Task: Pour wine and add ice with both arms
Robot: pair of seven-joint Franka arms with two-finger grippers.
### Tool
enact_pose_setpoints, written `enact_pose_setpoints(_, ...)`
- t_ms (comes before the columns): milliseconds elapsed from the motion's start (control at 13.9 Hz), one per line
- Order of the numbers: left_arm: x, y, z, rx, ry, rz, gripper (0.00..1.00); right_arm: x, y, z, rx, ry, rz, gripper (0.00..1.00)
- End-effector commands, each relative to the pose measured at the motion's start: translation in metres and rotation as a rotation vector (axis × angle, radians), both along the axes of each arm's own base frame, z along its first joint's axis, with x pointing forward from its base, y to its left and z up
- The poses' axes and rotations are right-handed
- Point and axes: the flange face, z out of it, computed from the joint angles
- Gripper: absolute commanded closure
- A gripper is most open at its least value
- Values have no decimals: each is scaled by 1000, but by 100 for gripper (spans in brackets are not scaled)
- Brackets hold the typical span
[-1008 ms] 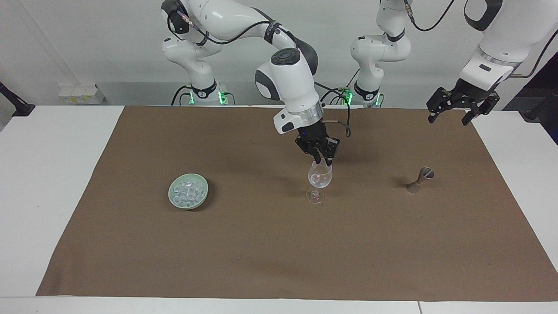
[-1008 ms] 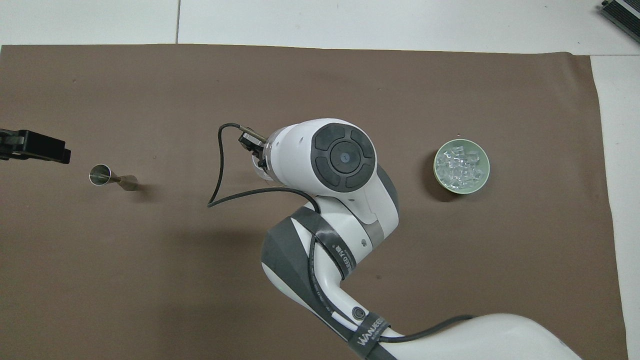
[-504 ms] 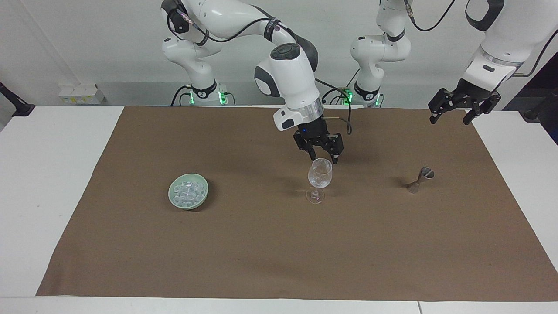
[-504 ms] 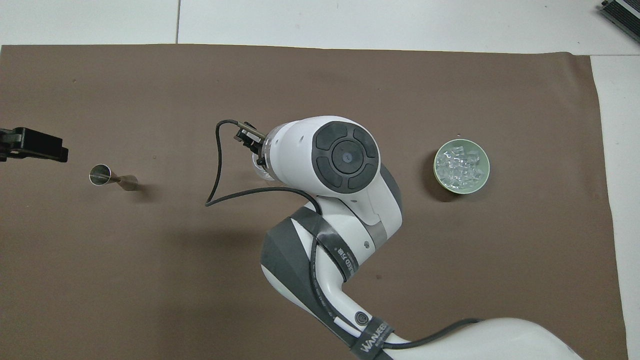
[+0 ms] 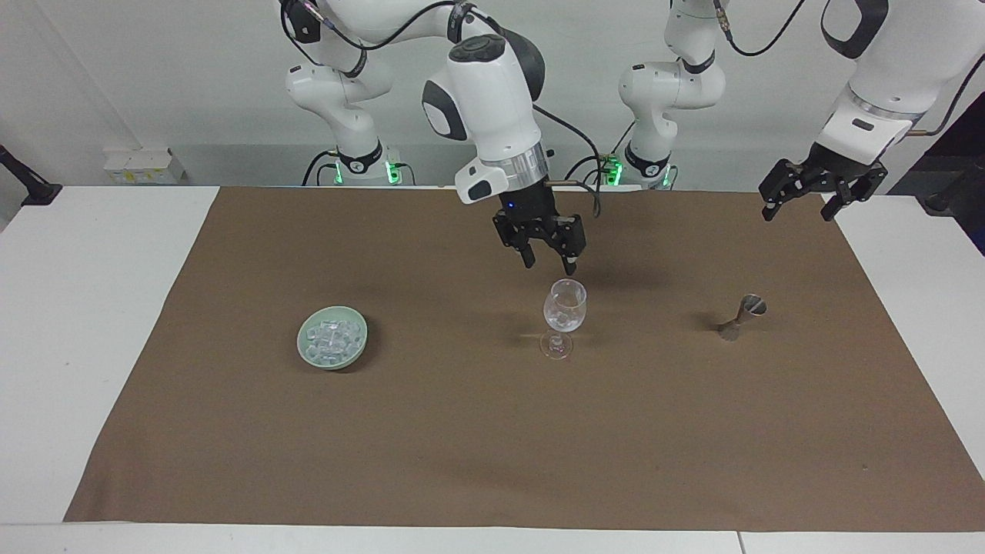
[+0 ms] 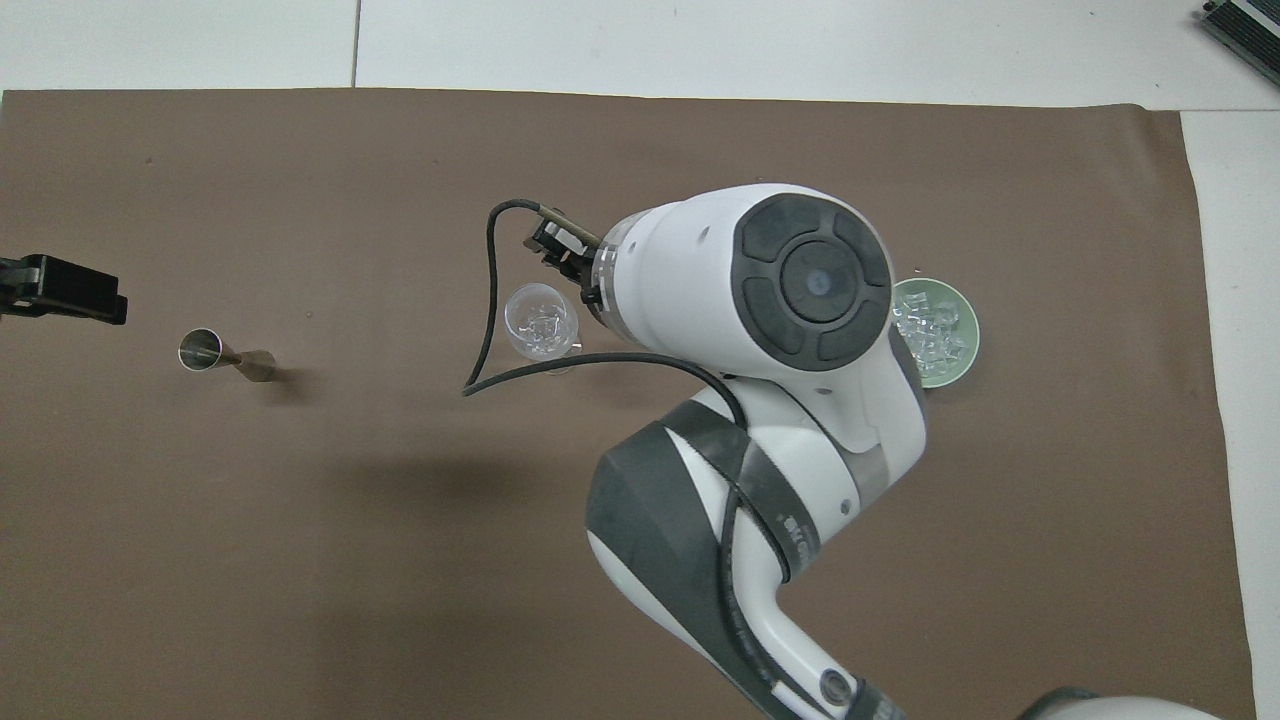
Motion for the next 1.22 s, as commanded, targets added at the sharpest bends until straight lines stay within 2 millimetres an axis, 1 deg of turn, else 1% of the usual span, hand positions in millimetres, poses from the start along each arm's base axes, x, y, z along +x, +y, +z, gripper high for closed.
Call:
enact_pose_setpoints(0, 1, 2, 5, 24, -5, 12, 0, -19, -46, 13, -99, -1, 43, 13)
enact_pose_setpoints(72, 2, 0, 4, 25, -2, 9, 0, -22, -64, 18, -130, 5, 57, 12)
enact_pose_setpoints(144, 1, 1, 4, 24, 2, 17, 0, -25, -80, 23, -164, 20, 86, 7)
enact_pose_setpoints(216, -1, 1, 7, 23, -2, 17, 0, -27, -98, 28, -205, 45, 132, 5)
enact_pose_setpoints(288, -2, 2, 10, 23, -11, 18, 0, -29, -118, 32, -242, 68, 177, 4)
enact_pose_setpoints(360, -1, 2, 9, 23, -11, 18, 0, -33, -137, 34, -273, 86, 212, 0)
enact_pose_setpoints(432, -1, 1, 9, 23, -13, 17, 0, -38, -151, 36, -293, 90, 243, 0)
enact_pose_setpoints(504, 0, 1, 7, 23, -10, 16, 0, -44, -157, 37, -311, 96, 276, 0)
enact_pose_setpoints(576, 1, 1, 7, 25, -8, 15, 0, -48, -171, 37, -329, 134, 289, 0)
enact_pose_setpoints(720, 1, 9, 8, 25, -16, 29, 0, -47, -199, 41, -346, 161, 317, 0)
enact_pose_setpoints(792, 1, 10, 9, 25, -17, 26, 0, -43, -223, 46, -350, 157, 332, 0)
enact_pose_setpoints(864, 0, 10, 9, 25, -17, 21, 0, -43, -240, 50, -357, 159, 365, 0)
enact_pose_setpoints(1080, 0, 0, 9, 23, -13, 7, 0, -46, -295, 49, -367, 206, 491, 0)
enact_pose_setpoints(1152, 0, -1, 9, 18, -14, 16, 0, -50, -304, 47, -368, 209, 522, 0)
